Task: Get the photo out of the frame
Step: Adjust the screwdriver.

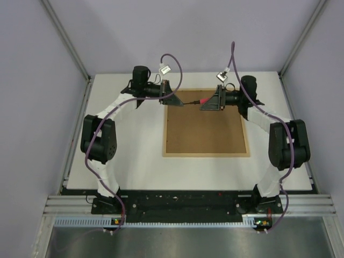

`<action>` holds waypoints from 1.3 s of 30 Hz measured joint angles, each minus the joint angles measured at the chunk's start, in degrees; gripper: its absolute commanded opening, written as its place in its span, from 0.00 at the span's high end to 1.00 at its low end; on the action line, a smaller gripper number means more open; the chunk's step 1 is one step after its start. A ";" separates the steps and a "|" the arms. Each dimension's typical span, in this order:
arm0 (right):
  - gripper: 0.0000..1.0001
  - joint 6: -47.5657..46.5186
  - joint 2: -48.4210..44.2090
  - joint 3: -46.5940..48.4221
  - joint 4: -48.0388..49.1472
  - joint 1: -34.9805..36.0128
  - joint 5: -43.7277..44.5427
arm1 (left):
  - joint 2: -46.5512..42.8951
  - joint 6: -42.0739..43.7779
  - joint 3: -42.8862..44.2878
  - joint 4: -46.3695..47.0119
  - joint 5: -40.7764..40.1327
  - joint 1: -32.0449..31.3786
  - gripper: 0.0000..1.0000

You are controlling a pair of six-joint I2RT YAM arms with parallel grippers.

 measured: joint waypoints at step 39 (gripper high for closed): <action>0.52 -12.17 3.37 10.51 -15.89 1.92 0.87 | 0.57 8.72 6.36 -16.68 -2.19 -1.05 1.00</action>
